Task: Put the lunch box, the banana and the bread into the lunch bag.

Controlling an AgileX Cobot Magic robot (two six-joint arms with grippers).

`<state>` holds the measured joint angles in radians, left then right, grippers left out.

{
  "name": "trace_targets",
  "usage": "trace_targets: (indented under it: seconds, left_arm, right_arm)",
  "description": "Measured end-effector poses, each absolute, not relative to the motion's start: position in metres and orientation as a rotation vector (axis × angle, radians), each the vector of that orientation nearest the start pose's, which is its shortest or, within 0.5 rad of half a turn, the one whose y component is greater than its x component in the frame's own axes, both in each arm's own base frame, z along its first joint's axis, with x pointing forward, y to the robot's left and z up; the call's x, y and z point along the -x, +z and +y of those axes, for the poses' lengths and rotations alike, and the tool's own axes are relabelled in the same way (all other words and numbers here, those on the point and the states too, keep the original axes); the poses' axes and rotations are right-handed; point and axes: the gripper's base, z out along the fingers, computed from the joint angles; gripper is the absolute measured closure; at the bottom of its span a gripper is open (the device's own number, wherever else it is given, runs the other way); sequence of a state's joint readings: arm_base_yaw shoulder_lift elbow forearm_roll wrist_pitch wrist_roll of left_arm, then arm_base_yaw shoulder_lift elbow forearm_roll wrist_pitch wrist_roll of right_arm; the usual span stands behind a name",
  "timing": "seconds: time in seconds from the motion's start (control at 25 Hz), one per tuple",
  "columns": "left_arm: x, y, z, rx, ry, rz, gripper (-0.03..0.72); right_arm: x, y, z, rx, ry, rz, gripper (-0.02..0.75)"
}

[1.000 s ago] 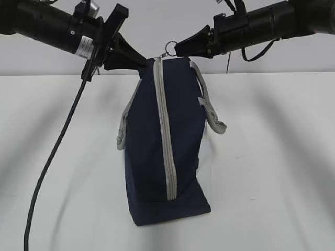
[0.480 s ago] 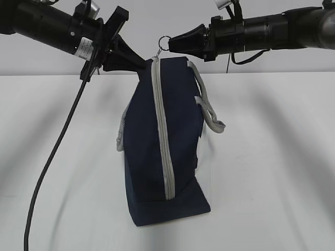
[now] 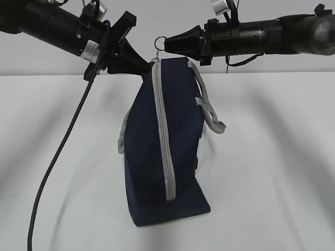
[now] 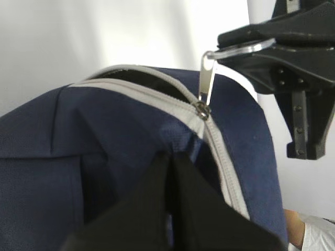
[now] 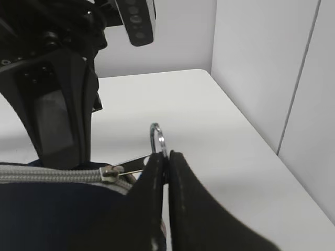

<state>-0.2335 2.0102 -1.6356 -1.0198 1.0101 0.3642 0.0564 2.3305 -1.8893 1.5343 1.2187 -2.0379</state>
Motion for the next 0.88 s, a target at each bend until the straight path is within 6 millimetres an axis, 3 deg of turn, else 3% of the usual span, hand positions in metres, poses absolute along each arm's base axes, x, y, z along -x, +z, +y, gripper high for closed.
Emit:
trace_targets:
  seconds: [0.32,0.6,0.88]
  left_arm:
    - [-0.409,0.259,-0.165,-0.192,-1.250,2.556,0.692]
    - [-0.409,0.259,-0.164,-0.197,-1.242,2.558,0.692]
    - [-0.409,0.259,-0.164,-0.212,-1.239,2.553,0.692]
  right_arm:
    - [-0.507,0.201,0.117,1.175,0.866,1.356,0.753]
    - [-0.511,0.185,0.118,1.145,0.890,1.450,0.752]
    - [-0.512,0.181,0.118,1.164,0.869,1.496,0.752]
